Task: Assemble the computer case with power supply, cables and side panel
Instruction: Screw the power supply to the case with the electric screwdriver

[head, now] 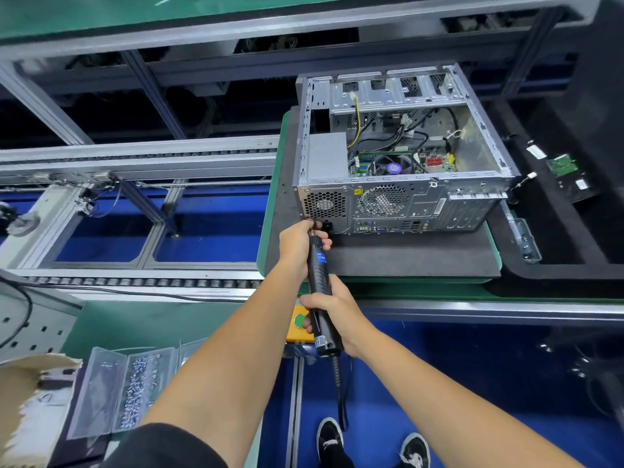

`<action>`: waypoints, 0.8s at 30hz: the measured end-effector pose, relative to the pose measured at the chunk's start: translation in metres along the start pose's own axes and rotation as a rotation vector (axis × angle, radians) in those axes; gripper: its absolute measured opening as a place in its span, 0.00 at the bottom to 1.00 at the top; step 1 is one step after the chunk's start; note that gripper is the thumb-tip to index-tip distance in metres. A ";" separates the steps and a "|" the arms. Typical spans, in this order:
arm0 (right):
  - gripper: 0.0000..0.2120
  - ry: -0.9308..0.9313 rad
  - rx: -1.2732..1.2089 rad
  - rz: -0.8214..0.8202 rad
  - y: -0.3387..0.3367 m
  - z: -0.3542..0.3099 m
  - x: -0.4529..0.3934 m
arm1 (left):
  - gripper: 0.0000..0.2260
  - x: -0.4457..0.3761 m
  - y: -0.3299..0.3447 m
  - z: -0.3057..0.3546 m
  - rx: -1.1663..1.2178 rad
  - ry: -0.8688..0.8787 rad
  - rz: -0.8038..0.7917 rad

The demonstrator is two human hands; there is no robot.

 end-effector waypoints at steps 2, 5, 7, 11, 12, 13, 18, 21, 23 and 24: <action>0.19 0.004 0.000 0.001 0.000 0.000 0.000 | 0.08 0.000 -0.001 -0.001 -0.004 0.000 0.005; 0.19 0.005 0.004 0.000 -0.001 0.000 0.000 | 0.08 0.000 -0.001 -0.001 -0.001 0.000 0.008; 0.19 0.005 0.011 -0.002 -0.001 -0.001 0.000 | 0.08 0.000 -0.001 -0.001 0.009 0.001 0.009; 0.18 0.007 0.017 -0.008 -0.001 -0.002 0.000 | 0.08 -0.001 -0.003 0.001 0.018 0.011 0.018; 0.19 0.008 0.017 -0.008 -0.001 -0.002 0.000 | 0.08 0.000 -0.003 0.001 0.021 0.013 0.019; 0.19 0.009 0.016 -0.008 -0.001 -0.002 0.000 | 0.08 0.000 -0.003 0.001 0.023 0.014 0.020; 0.20 0.008 0.024 -0.013 -0.002 -0.003 0.000 | 0.08 -0.001 -0.003 0.002 0.050 0.029 0.026; 0.18 0.009 0.021 -0.009 -0.003 -0.003 -0.001 | 0.08 -0.002 -0.003 0.001 0.053 0.041 0.023; 0.17 0.011 0.018 -0.008 -0.003 -0.002 -0.001 | 0.07 -0.002 -0.003 0.001 0.052 0.040 0.013; 0.17 0.011 0.019 -0.009 -0.003 -0.002 -0.001 | 0.07 -0.002 -0.003 0.001 0.052 0.034 0.006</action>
Point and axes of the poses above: each hand's wrist, its own x-axis away from the middle knuckle, its own y-axis out of the palm, z = x × y, the point moved 6 cm from there along -x, towards the middle knuckle, and after that the axes turned 4 degrees about x, right-handed, at the moved point
